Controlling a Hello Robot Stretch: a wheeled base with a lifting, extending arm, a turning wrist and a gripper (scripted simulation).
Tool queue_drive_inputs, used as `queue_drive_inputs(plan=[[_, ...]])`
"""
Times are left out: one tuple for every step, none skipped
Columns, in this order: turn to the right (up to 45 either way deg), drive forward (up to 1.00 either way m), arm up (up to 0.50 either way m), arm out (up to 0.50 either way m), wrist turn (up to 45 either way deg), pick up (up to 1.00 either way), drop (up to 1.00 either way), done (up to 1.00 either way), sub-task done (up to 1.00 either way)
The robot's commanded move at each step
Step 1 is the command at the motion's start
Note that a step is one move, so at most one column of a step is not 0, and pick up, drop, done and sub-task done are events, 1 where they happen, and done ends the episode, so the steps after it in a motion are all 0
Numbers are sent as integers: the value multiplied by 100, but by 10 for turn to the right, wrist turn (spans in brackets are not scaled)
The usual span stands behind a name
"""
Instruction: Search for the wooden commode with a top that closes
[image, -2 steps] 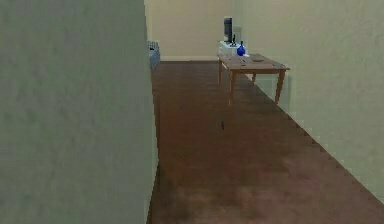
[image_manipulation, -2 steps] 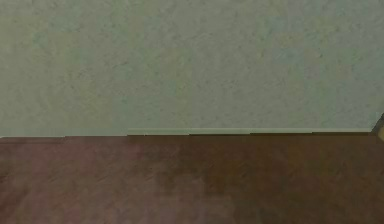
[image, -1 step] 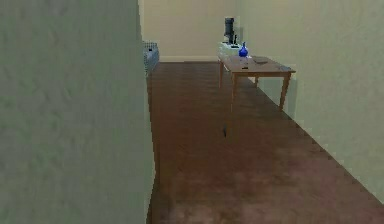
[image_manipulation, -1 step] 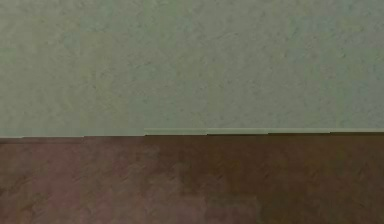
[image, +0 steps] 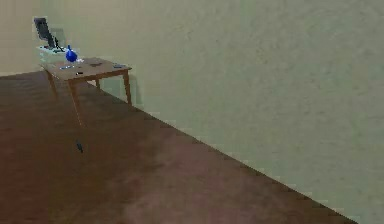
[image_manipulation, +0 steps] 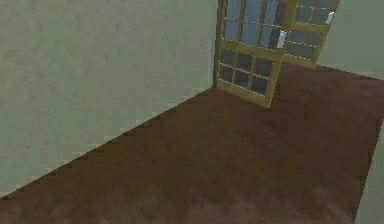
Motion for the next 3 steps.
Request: queue_drive_inputs(plan=[[420, 0, 0, 0, 0, 0, 0, 0, 0], [0, 15, 0, 0, 0, 0, 0, 0, 0], [-450, 0, 0, 0, 0, 0, 0, 0, 0]])
